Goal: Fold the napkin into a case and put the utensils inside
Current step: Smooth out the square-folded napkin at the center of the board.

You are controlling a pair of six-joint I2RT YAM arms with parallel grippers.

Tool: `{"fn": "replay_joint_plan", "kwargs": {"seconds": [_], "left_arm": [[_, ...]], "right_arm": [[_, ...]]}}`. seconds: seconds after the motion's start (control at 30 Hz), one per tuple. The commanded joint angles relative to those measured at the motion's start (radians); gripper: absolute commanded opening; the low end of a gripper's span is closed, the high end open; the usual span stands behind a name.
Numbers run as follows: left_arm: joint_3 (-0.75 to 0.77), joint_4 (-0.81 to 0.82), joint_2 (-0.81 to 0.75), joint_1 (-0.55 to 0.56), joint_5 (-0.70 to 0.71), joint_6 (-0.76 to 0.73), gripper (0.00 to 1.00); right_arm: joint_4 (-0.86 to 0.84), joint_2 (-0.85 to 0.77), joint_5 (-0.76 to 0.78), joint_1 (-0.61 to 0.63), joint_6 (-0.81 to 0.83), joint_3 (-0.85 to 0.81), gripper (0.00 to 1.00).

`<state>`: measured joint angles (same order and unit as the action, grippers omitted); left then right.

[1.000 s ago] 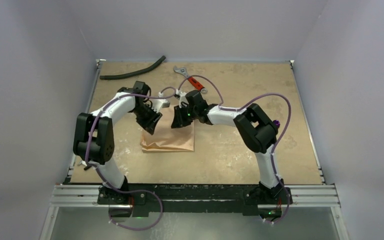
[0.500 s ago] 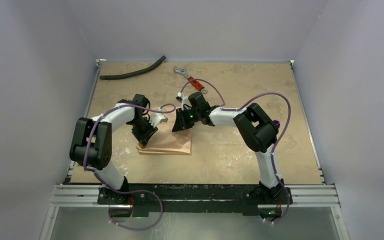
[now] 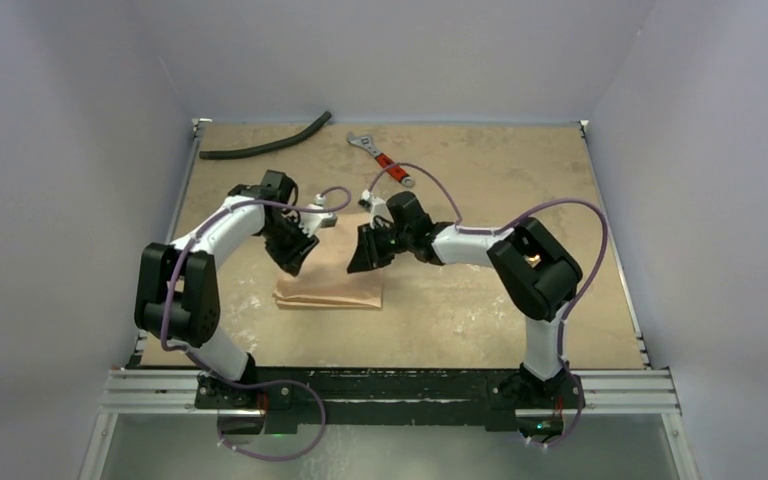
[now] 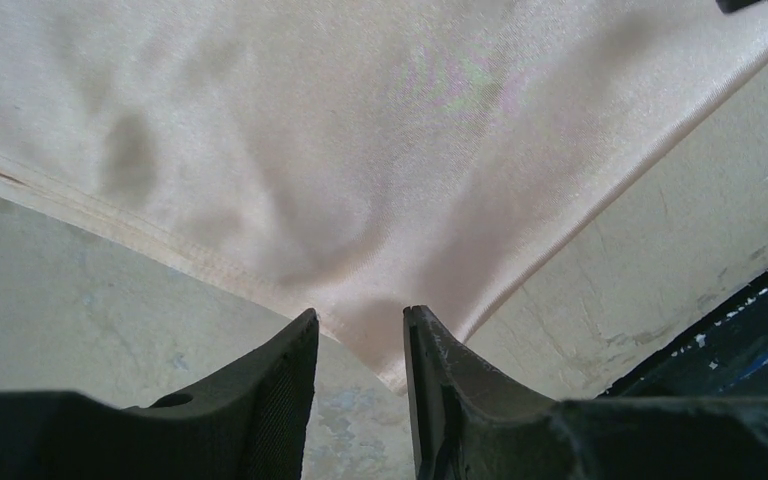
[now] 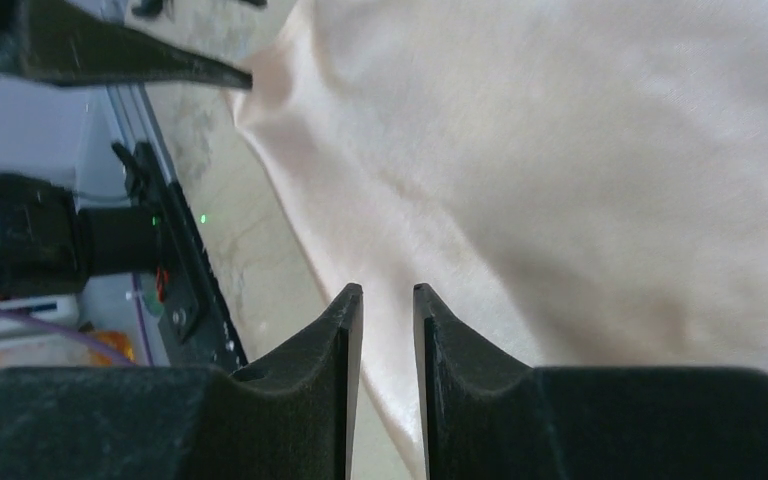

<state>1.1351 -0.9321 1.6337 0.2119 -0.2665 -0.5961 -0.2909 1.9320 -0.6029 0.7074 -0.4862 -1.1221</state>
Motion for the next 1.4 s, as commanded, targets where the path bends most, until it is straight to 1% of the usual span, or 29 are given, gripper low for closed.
{"fn": "replay_joint_plan", "kwargs": {"seconds": [0.0,0.13,0.27,0.37,0.47,0.57,0.63,0.7,0.8,0.93,1.03,1.17,1.3,1.37], "left_arm": [[-0.09,0.025,-0.028,0.001,-0.04,0.01,0.36],[-0.191,0.119,-0.005,0.002,0.047,-0.002,0.33],[-0.248,0.183,0.007,0.002,0.12,-0.022,0.31],[-0.272,0.216,-0.003,0.002,0.156,-0.031,0.31],[-0.272,0.228,-0.018,0.005,0.157,-0.028,0.31],[-0.264,0.231,-0.025,0.015,0.159,-0.021,0.31],[-0.265,0.236,-0.033,0.019,0.163,-0.018,0.31],[-0.269,0.243,-0.04,0.023,0.171,-0.019,0.31],[-0.272,0.259,-0.044,0.025,0.19,-0.018,0.31],[-0.262,0.276,-0.043,0.026,0.219,-0.016,0.31],[-0.249,0.3,-0.036,0.024,0.254,-0.011,0.3],[-0.214,0.34,-0.021,0.026,0.265,0.011,0.29],[-0.155,0.346,0.009,0.025,0.265,0.032,0.29],[-0.13,0.34,0.009,0.024,0.264,0.04,0.31]], "right_arm": [[0.026,0.004,-0.076,0.066,0.01,0.051,0.28],[0.011,0.022,-0.095,0.07,-0.02,0.118,0.27],[0.038,0.047,-0.118,0.066,-0.025,0.102,0.26],[0.094,0.028,-0.144,0.032,-0.006,0.022,0.27],[0.136,0.036,-0.166,-0.025,0.001,-0.101,0.27],[0.178,0.115,-0.17,-0.076,0.0,-0.242,0.26],[0.184,0.203,-0.171,-0.111,-0.014,-0.31,0.25],[0.165,0.266,-0.18,-0.147,-0.034,-0.349,0.24],[0.144,0.324,-0.135,-0.181,-0.054,-0.372,0.21],[0.067,0.338,-0.092,-0.219,-0.104,-0.312,0.19],[0.013,0.31,-0.06,-0.238,-0.13,-0.237,0.18],[-0.047,0.237,-0.001,-0.247,-0.158,-0.107,0.15],[-0.14,0.145,0.045,-0.249,-0.205,0.052,0.15],[-0.196,0.1,0.057,-0.247,-0.224,0.114,0.17]]}}
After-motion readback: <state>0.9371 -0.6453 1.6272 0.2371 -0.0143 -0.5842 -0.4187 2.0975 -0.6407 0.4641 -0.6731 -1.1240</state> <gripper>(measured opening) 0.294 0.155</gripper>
